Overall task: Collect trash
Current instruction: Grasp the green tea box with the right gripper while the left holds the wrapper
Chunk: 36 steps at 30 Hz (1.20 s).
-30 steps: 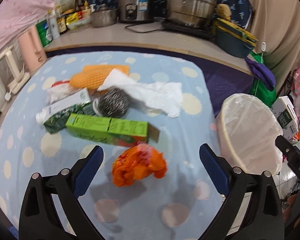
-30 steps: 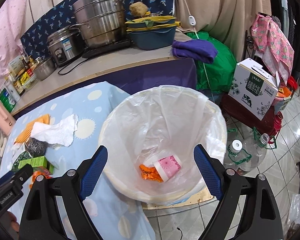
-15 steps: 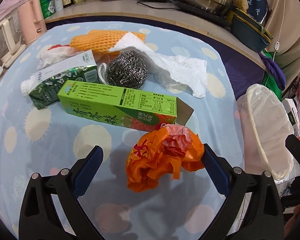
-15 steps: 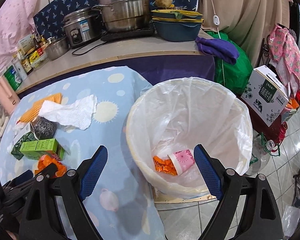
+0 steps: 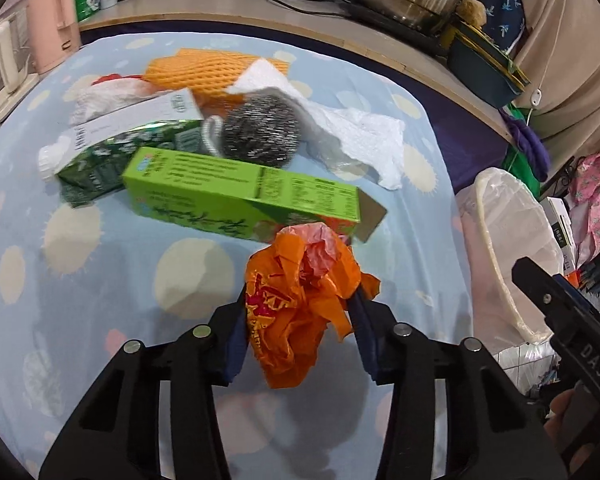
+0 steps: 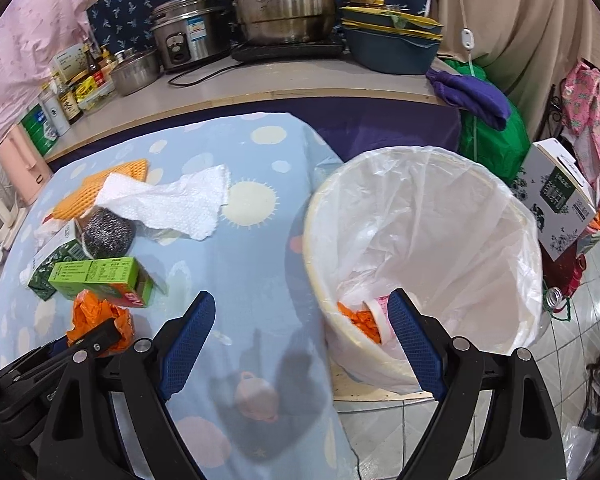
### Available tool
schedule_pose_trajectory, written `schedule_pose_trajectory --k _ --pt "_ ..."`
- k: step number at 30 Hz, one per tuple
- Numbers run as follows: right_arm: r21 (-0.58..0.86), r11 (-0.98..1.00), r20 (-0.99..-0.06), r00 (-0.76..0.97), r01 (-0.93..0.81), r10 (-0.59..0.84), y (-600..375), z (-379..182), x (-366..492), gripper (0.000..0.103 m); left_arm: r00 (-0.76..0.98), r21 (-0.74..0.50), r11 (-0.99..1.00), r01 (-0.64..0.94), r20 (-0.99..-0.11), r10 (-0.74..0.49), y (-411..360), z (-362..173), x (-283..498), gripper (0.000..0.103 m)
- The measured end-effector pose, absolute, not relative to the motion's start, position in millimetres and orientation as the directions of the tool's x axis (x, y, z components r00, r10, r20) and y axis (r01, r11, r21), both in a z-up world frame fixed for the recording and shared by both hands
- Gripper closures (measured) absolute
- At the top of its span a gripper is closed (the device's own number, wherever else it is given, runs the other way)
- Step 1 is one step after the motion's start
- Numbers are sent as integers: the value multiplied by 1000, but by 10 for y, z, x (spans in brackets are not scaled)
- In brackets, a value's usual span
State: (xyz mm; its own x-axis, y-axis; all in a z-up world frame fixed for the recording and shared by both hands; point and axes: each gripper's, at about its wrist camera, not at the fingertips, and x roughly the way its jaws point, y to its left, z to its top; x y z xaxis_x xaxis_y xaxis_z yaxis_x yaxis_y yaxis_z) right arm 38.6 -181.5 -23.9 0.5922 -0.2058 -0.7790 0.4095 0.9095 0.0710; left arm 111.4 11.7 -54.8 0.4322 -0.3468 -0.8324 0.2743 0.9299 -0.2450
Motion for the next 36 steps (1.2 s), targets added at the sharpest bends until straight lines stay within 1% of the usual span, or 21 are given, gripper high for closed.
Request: schedule_pose_trajectory --k 12,17,25,29,31,34,36 --pt "122 982 -769 640 143 2 -1201 -415 969 18 500 -172 979 108 -842 -203 867 -426 1097 60" --pt "154 987 -775 626 46 92 -1074 -469 1267 18 498 -175 983 57 -848 -180 1045 -433 1149 60" --pt "124 987 -797 583 -101 160 -883 -556 1655 18 484 -179 984 24 -859 -168 1170 -478 1224 60" --pt "175 973 -809 541 -149 228 -839 -598 1682 18 475 -173 985 26 -864 -164 1155 -498 1232 60" --pt "170 970 -818 525 -172 236 -781 -624 1638 18 472 -170 985 25 -867 -161 1146 -511 1232 60" --pt "156 964 -831 499 -214 245 -676 -692 1523 23 464 -168 986 25 -871 -160 1132 -529 1238 60" --pt "151 961 -836 489 -231 249 -612 -723 1447 32 464 -163 986 27 -872 -157 1121 -530 1231 60"
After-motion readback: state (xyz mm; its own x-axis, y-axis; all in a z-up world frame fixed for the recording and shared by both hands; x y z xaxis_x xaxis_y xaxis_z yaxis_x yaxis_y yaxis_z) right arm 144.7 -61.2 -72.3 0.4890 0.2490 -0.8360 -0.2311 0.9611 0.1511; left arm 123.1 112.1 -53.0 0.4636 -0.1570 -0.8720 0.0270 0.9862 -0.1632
